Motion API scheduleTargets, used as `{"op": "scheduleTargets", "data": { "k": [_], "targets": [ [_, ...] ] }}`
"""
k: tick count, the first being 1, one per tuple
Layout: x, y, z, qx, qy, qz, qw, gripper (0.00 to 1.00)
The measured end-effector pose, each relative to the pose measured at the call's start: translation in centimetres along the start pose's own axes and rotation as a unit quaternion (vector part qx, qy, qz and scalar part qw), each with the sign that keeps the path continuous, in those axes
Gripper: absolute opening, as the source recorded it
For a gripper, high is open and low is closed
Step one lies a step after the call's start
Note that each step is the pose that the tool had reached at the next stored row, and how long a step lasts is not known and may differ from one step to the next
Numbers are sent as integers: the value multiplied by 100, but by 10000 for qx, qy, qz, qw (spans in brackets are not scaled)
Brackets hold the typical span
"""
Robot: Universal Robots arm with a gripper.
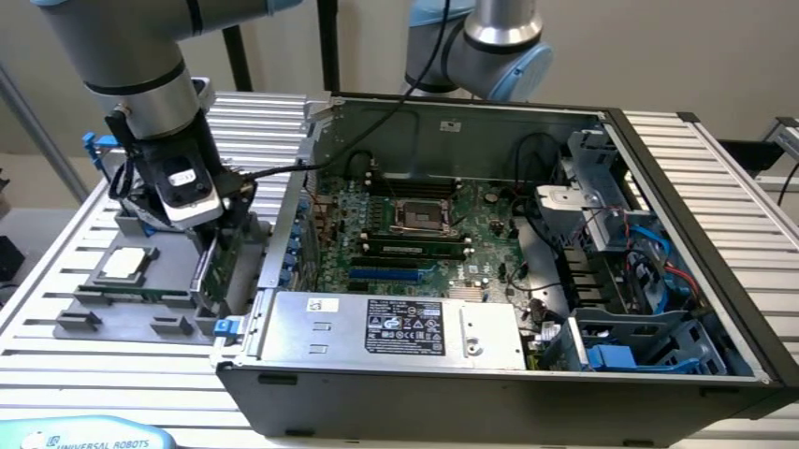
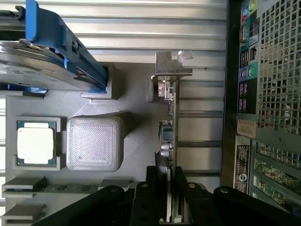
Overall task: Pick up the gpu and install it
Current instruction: 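Pick up the gpu and move the gpu toward the slot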
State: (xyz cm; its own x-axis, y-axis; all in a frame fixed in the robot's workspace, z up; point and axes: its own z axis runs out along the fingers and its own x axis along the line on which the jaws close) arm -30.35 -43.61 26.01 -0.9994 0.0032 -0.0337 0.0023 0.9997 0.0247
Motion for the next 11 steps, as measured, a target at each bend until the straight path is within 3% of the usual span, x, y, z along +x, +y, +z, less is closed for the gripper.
{"op": "scheduleTargets", "data": {
  "k": [11],
  "targets": [
    [-27,9,-502,0,1,-1,10000,27]
  ]
}}
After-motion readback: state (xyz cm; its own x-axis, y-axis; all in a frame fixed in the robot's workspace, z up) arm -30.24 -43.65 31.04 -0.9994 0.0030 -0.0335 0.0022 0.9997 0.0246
